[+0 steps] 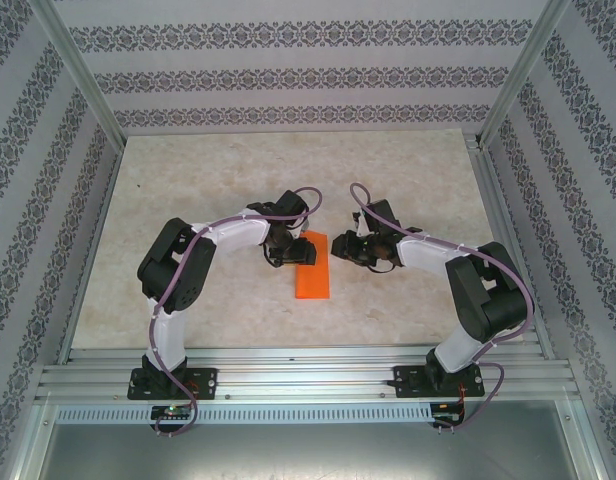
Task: Fold a paper plane with a square sheet of paper (fold left side to right side)
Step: First fold in half a square sheet of paper at the center of the table, then hold the square sheet of paper at the center of the table.
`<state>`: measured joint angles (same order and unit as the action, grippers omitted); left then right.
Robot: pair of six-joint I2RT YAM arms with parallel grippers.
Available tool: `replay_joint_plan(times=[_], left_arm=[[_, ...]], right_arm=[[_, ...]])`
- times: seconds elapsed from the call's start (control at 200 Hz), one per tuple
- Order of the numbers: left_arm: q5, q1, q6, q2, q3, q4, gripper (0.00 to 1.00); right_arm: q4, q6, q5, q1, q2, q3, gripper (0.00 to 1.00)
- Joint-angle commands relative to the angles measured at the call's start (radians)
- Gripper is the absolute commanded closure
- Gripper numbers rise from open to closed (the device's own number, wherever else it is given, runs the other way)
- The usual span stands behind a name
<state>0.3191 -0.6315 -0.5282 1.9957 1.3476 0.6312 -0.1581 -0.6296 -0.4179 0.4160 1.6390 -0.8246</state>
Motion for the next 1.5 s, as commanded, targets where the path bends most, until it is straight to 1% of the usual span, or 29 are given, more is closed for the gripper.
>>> replay_joint_plan(times=[0.0,0.265,0.41,0.604,0.789,1.104,1.494], left_arm=[[0.003,-0.020,0.025,0.034,0.014,0.007,0.47],[-0.002,-0.020,0.026,0.038,0.015,0.008,0.47],[-0.006,-0.020,0.025,0.038,0.015,0.010,0.47],[-0.007,-0.023,0.026,0.039,0.015,0.010,0.47],[-0.007,-0.022,0.025,0.041,0.015,0.008,0.47],[-0.007,-0.026,0.023,0.048,0.017,0.006,0.47],[-0.013,-0.027,0.023,0.020,0.012,0.005,0.47]], right_arm=[[0.001,0.000,0.011,0.014,-0.001,-0.025,0.65],[0.015,-0.017,0.000,0.037,0.021,-0.034,0.72],[0.031,-0.030,-0.014,0.060,0.047,-0.046,0.80],[0.038,-0.041,-0.017,0.084,0.084,-0.066,0.86],[0.017,-0.040,-0.013,0.098,0.113,-0.085,0.88],[-0.024,-0.027,0.002,0.105,0.157,-0.102,0.88],[-0.144,0.019,0.071,0.114,0.200,-0.133,0.88]])
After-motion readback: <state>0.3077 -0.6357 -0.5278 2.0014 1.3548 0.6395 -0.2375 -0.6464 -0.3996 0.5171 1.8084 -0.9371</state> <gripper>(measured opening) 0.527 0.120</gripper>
